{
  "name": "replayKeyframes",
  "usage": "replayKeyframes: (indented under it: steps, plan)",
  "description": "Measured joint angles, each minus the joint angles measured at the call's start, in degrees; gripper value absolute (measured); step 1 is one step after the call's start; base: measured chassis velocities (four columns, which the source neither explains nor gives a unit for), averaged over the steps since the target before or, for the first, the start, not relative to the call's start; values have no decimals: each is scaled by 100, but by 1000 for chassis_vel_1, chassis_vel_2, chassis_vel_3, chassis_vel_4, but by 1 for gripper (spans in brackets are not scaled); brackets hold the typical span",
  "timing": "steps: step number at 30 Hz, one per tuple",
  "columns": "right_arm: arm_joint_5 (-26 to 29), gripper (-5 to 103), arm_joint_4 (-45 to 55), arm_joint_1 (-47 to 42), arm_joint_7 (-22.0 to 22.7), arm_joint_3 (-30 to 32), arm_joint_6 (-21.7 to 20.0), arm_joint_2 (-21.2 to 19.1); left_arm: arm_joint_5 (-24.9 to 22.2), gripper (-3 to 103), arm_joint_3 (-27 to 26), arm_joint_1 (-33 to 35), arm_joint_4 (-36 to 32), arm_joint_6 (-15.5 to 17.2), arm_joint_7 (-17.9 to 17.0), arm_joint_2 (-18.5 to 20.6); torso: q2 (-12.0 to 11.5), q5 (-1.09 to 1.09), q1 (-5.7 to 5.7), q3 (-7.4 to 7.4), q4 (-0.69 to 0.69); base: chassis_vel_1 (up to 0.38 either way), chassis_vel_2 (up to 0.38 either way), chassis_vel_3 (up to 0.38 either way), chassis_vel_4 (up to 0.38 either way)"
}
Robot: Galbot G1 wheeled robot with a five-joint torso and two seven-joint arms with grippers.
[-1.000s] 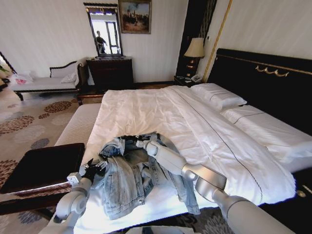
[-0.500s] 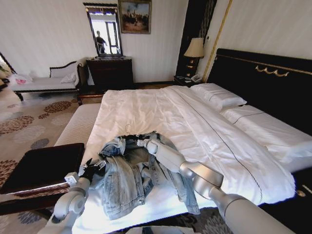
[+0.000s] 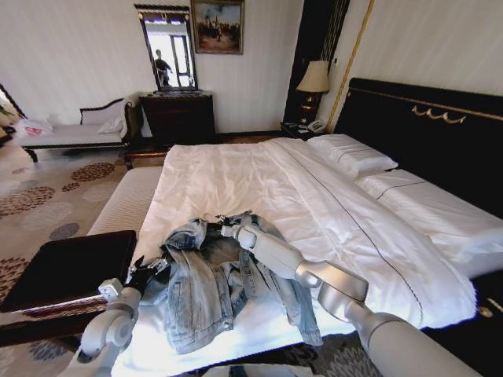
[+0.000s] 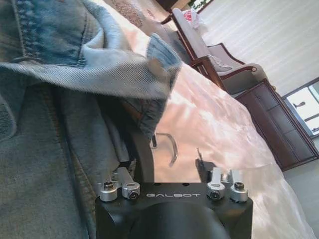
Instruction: Pick up the clothes from the bed and hang them on the clothes hanger.
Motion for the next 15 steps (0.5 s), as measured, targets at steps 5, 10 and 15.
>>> replayKeyframes:
  steps: [5, 10, 15]
  plan:
    - [382, 86, 620, -20, 182, 119, -272, -339, 13, 100, -69, 132, -73, -1, 35, -44, 0, 0, 0, 0, 1, 0, 0, 0, 0]
    - [796, 99, 1520, -274, 510, 510, -666, -810, 24, 100, -208, 310, -80, -48, 94, -114, 0, 1, 0, -1, -2, 0, 0, 0, 0]
    - [957, 100, 2208, -652, 895, 985, -875, -933, 15, 100, -386, 548, -178, -81, 132, -190, 0, 0, 0, 0, -1, 0, 0, 0, 0]
